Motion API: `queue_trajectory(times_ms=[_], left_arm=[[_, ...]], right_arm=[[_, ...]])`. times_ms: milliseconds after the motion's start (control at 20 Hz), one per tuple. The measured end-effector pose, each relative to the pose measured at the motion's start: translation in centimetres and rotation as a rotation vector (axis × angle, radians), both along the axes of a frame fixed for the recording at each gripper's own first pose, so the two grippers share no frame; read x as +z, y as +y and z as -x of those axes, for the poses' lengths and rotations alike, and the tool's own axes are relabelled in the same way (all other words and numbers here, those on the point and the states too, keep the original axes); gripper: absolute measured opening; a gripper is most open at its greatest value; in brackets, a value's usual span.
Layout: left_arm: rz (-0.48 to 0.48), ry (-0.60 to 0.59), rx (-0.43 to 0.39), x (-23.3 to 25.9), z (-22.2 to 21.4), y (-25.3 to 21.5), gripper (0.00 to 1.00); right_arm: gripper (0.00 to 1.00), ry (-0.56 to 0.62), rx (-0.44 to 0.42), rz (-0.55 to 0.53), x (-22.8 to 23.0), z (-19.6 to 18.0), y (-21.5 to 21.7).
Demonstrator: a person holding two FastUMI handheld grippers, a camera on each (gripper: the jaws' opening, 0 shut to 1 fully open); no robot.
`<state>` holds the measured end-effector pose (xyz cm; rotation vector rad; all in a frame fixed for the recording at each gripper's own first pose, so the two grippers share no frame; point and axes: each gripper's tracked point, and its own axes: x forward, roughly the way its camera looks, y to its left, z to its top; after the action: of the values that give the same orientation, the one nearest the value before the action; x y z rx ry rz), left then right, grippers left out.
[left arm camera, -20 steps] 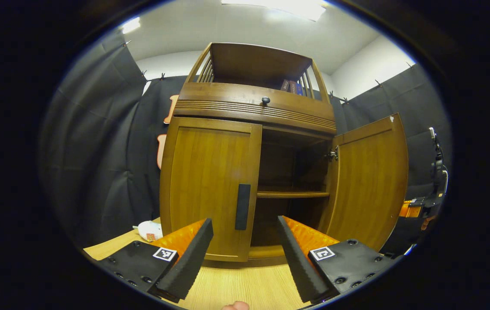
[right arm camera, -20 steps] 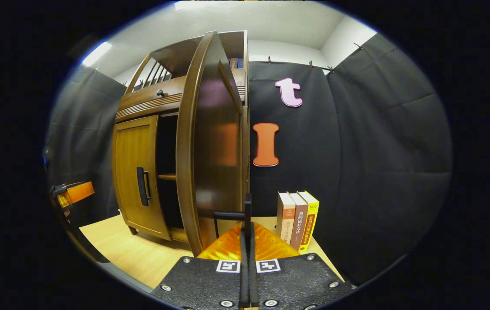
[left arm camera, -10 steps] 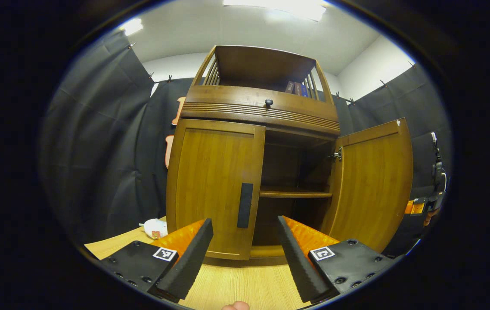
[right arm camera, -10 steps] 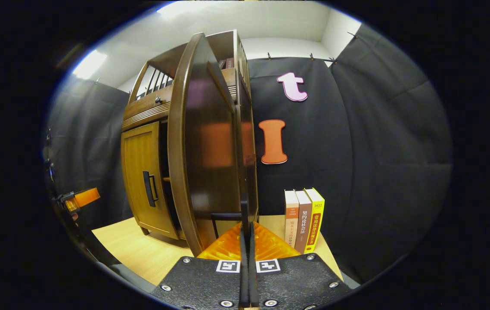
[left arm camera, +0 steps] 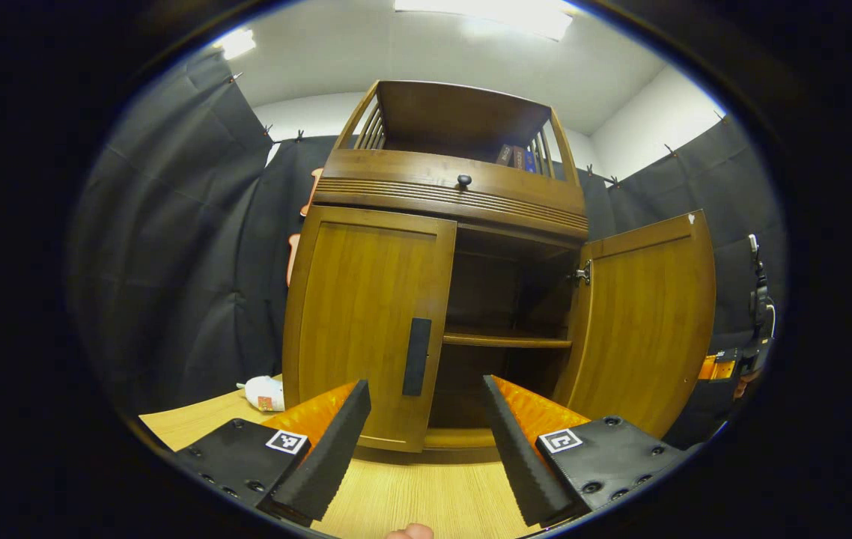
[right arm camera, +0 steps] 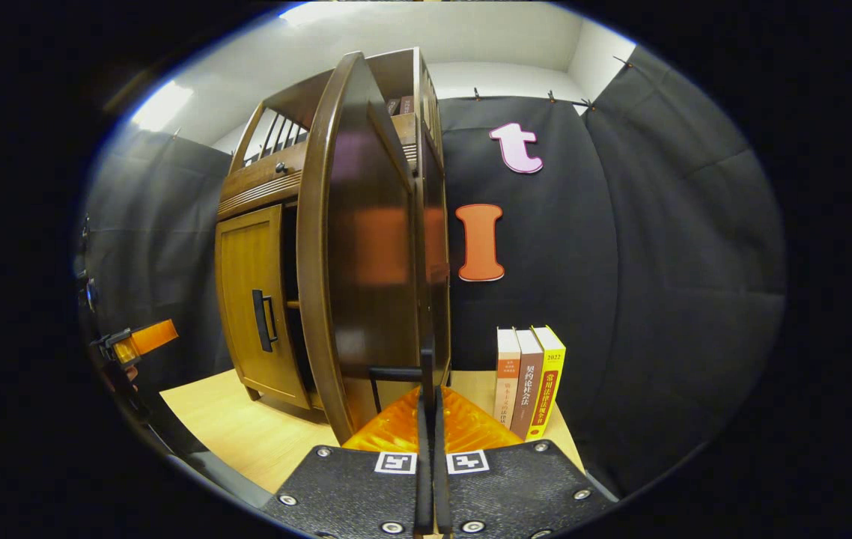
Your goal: Open the right door of the double-door shoe cabinet with the right hand, and open the left door with the left hand.
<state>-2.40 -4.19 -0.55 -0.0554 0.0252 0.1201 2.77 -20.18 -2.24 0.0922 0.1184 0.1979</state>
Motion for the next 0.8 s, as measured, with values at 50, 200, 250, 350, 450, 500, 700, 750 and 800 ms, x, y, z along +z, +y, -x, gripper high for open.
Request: queue_trajectory(times_ms=[50, 200, 250, 350, 450, 500, 700, 750, 800], left_arm=[[0.0, 0.001, 0.004, 0.0, 0.1, 0.2, 0.98], [-0.001, 0.015, 0.0, -0.4, 0.0, 0.3, 0.96], [-0.006, 0.02, -0.003, -0.5, -0.2, 0.4, 0.99], [-0.013, 0.029, -0.013, -0.7, -0.6, 0.4, 0.94], [-0.013, 0.033, -0.026, -0.8, -1.0, 0.2, 0.95], [-0.014, 0.038, -0.033, -0.9, -1.3, 0.2, 0.96], [-0.04, 0.043, -0.04, -0.8, -3.2, 0.7, 0.96], [-0.041, 0.045, -0.047, -0.8, -4.0, 0.8, 0.99], [-0.045, 0.049, -0.051, -0.8, -4.8, 1.2, 0.99]], right_arm=[[0.01, -0.004, 0.0, 0.005, 0.0, 0.3, -0.1], [0.02, 0.009, -0.002, 0.014, -0.8, 1.7, -0.3], [0.01, 0.018, -0.012, 0.012, -1.0, 2.1, -0.4], [0.02, 0.028, -0.049, 0.014, -1.0, 3.2, -0.6], [0.01, 0.017, -0.066, 0.013, -0.8, 4.3, -0.1], [0.01, 0.006, -0.091, 0.01, -0.8, 5.2, 0.0], [0.01, -0.033, -0.194, 0.005, -1.3, 7.3, 0.8], [0.02, -0.036, -0.208, 0.003, -1.3, 7.4, 1.2], [0.02, -0.028, -0.221, 0.004, -1.6, 7.4, 1.4]])
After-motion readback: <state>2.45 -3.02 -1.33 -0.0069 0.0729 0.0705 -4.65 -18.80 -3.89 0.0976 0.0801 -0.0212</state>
